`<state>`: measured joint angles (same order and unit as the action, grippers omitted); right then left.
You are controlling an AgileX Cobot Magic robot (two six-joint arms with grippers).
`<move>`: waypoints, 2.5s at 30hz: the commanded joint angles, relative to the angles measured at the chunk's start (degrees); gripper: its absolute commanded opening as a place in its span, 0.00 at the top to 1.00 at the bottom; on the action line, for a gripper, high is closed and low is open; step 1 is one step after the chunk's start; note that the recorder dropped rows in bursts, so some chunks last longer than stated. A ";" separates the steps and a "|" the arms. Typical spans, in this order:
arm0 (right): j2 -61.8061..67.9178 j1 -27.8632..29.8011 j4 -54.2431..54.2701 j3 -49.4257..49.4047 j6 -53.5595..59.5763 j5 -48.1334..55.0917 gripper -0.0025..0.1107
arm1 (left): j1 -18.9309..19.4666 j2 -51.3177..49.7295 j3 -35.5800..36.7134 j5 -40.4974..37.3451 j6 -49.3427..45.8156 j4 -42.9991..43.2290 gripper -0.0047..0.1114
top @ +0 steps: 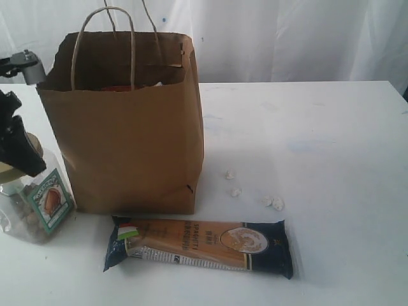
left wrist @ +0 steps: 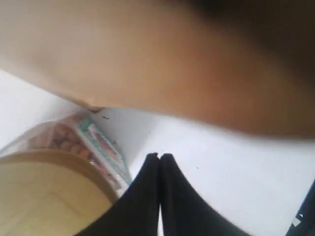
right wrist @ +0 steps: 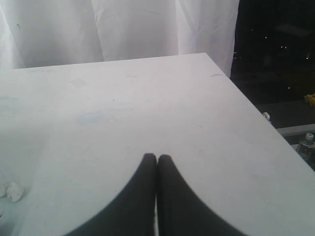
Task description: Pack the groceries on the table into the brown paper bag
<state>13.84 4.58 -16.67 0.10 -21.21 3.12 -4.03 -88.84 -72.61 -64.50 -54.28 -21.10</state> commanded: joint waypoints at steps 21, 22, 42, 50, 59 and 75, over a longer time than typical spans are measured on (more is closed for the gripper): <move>-0.30 0.01 0.06 -0.10 0.48 0.06 0.98 | -0.02 0.90 9.27 51.21 4.18 6.11 0.96; -0.30 0.01 0.06 -0.10 0.48 0.06 0.98 | -0.02 1.33 9.17 51.07 5.41 6.11 0.96; -0.30 0.01 0.06 -0.10 0.48 0.06 0.98 | 12.86 -5.19 -1.26 47.92 21.73 4.85 0.96; -0.30 0.01 0.06 -0.10 0.48 0.06 0.98 | 12.86 -8.64 -5.18 35.69 21.09 5.32 0.96; -0.30 0.01 0.06 -0.10 0.48 0.06 0.98 | 12.96 -5.02 -5.18 16.47 40.99 24.24 0.96; -0.32 0.01 0.20 -0.10 0.48 0.06 0.98 | 4.56 16.19 9.72 1.38 8.56 -1.00 0.96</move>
<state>13.84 4.58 -16.56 0.10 -21.21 3.12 2.67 -72.30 -68.50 -62.44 -35.43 -20.41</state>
